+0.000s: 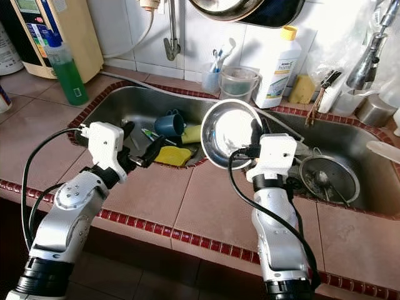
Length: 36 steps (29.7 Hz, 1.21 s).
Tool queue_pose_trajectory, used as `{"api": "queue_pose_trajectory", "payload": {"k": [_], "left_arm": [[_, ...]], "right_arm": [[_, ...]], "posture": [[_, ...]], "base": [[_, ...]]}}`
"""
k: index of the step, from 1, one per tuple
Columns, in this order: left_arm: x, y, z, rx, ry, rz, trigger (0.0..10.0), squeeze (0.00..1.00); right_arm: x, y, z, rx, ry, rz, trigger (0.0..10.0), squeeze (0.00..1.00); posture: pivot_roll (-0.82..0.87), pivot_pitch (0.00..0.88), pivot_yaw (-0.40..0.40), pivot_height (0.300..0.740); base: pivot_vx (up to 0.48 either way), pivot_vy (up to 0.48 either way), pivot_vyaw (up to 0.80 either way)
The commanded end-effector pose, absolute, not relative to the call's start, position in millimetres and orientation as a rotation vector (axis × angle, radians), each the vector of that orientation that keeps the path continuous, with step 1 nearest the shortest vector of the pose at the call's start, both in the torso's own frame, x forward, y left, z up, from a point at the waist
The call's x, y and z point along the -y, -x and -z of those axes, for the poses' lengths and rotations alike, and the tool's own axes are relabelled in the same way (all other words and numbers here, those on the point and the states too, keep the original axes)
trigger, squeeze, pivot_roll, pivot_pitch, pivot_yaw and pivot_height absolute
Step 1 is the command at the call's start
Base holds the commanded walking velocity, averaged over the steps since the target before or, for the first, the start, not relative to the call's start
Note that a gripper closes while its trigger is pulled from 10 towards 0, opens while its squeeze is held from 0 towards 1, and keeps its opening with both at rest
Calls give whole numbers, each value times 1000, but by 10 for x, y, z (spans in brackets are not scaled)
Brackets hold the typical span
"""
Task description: Kitchen organization
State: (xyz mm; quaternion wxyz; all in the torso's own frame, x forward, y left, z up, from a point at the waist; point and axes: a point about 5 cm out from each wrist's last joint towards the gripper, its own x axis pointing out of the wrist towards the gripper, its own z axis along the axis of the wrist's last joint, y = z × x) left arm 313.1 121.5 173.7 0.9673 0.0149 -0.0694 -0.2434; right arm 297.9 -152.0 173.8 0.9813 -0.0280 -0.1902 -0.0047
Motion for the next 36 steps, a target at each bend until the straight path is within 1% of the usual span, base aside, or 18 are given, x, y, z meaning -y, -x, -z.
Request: {"api": "queue_pose_trajectory", "payload": {"k": [1, 16, 36], "left_arm": [[-1198, -3145, -1732, 125, -31, 508, 10000, 0], [-1185, -3152, -1740, 124, -49, 517, 10000, 0], [-1126, -3126, -1743, 144, -126, 560, 10000, 0]], "right_arm": [[1514, -2973, -1752, 397, 60, 10, 10000, 0], [1504, -2971, -1739, 404, 62, 11, 10000, 0], [1477, -2965, -1713, 404, 67, 6, 10000, 0]], "posture": [[-176, 39, -24, 732], [-177, 41, -22, 732], [-175, 39, -19, 732]], "base": [[0, 337, 0], [0, 390, 0], [0, 0, 0]]}}
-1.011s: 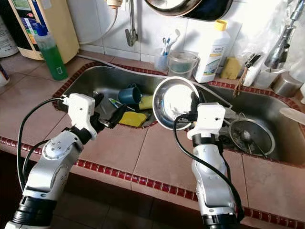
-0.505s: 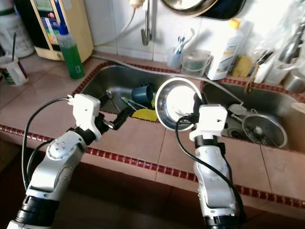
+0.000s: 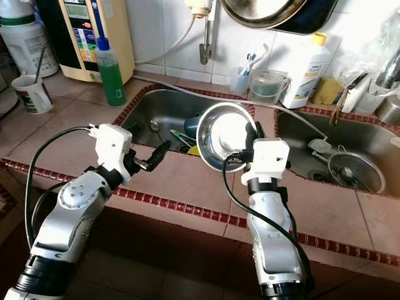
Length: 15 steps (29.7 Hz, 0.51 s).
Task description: Kitchen organization
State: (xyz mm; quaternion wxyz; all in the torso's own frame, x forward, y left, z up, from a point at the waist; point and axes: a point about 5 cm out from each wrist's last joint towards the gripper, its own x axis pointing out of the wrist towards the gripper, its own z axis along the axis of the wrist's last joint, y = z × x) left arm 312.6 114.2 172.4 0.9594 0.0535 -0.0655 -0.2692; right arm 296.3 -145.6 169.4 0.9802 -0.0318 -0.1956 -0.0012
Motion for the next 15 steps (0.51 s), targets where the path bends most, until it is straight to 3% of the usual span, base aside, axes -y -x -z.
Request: {"api": "queue_pose_trajectory", "payload": {"k": [1, 15], "left_arm": [[-1122, -3123, -1743, 146, -126, 562, 10000, 0], [-1101, -3116, -1741, 148, -126, 576, 10000, 0]], "right_arm": [[1476, -2963, -1711, 404, 68, 5, 10000, 0], [1452, -2963, -1696, 403, 72, -6, 10000, 0]], "posture": [[-175, 38, -17, 732], [-175, 30, -18, 732]], "base": [[0, 0, 0], [0, 0, 0]]}}
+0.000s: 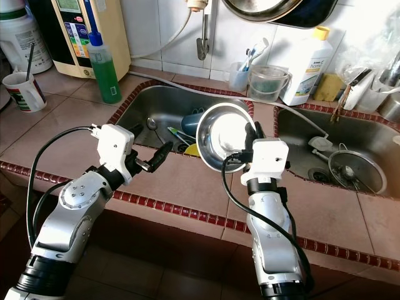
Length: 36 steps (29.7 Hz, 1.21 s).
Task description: Kitchen organization
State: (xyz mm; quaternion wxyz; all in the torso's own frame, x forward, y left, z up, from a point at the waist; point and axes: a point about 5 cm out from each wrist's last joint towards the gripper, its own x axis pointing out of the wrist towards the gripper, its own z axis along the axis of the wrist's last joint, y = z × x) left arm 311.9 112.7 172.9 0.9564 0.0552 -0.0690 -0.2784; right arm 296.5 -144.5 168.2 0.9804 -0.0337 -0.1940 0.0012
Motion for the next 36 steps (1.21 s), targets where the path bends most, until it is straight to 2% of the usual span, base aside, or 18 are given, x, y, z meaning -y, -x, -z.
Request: {"api": "queue_pose_trajectory", "payload": {"k": [1, 4, 36], "left_arm": [[-1101, -3117, -1742, 148, -127, 577, 10000, 0], [-1095, -3118, -1751, 152, -126, 582, 10000, 0], [-1099, -3127, -1771, 157, -126, 581, 10000, 0]], "right_arm": [[1451, -2964, -1696, 403, 72, -6, 10000, 0], [1451, -2966, -1698, 404, 72, -5, 10000, 0], [1476, -2948, -1681, 399, 76, 8, 10000, 0]], "posture": [[-175, 30, -18, 732], [-176, 32, -17, 732], [-177, 48, -11, 732]], "base": [[0, 0, 0], [0, 0, 0], [279, 0, 0]]}}
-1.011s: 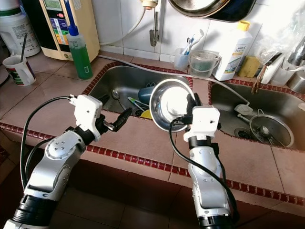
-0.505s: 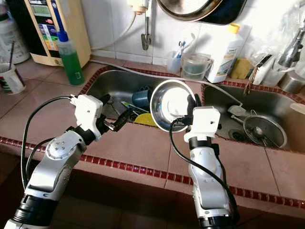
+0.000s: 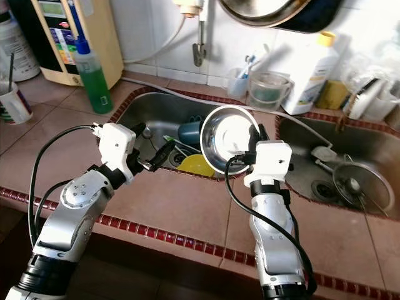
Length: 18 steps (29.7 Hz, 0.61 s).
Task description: Kitchen organization
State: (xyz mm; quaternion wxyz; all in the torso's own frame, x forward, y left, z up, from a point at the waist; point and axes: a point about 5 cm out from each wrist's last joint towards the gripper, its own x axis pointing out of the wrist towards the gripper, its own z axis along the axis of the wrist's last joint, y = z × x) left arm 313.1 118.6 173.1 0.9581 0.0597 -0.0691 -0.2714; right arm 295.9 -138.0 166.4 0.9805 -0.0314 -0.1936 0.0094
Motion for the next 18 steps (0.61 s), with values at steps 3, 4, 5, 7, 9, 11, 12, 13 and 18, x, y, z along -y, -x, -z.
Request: {"api": "queue_pose_trajectory", "payload": {"k": [3, 4, 5, 7, 9, 11, 12, 13, 18], "left_arm": [[-1097, -3126, -1772, 158, -125, 582, 10000, 0], [-1098, -3127, -1772, 157, -125, 582, 10000, 0], [-1098, -3127, -1771, 156, -125, 581, 10000, 0], [-1097, -3126, -1771, 157, -126, 581, 10000, 0], [-1095, -3126, -1774, 159, -124, 582, 10000, 0], [-1089, -3119, -1782, 170, -111, 587, 10000, 0], [-1088, -3112, -1790, 178, -100, 590, 10000, 0], [-1088, -3112, -1790, 178, -100, 590, 10000, 0], [-1074, -3089, -1801, 183, -100, 599, 10000, 0]], "right_arm": [[1477, -2949, -1681, 399, 76, 7, 10000, 0], [1476, -2949, -1681, 399, 76, 7, 10000, 0], [1477, -2948, -1680, 399, 77, 8, 10000, 0], [1478, -2947, -1680, 400, 77, 8, 10000, 0], [1478, -2948, -1681, 399, 77, 8, 10000, 0], [1475, -2947, -1679, 399, 77, 6, 10000, 0], [1474, -2947, -1676, 398, 77, 6, 10000, 0], [1474, -2947, -1676, 398, 77, 6, 10000, 0], [1508, -2976, -1645, 384, 85, 2, 10000, 0]], "posture": [[-178, 47, -11, 732], [-178, 47, -11, 732], [-178, 47, -11, 732], [-178, 47, -11, 732], [-178, 47, -11, 732], [-178, 49, -12, 732], [-178, 49, -12, 732], [-178, 49, -12, 732], [-177, 52, -13, 732]], "base": [[282, 0, 0], [285, 0, 0], [281, 0, 0], [281, 0, 0], [281, 0, 0], [141, 0, 0], [0, 0, 0], [0, 0, 0], [0, 0, 0]]}}
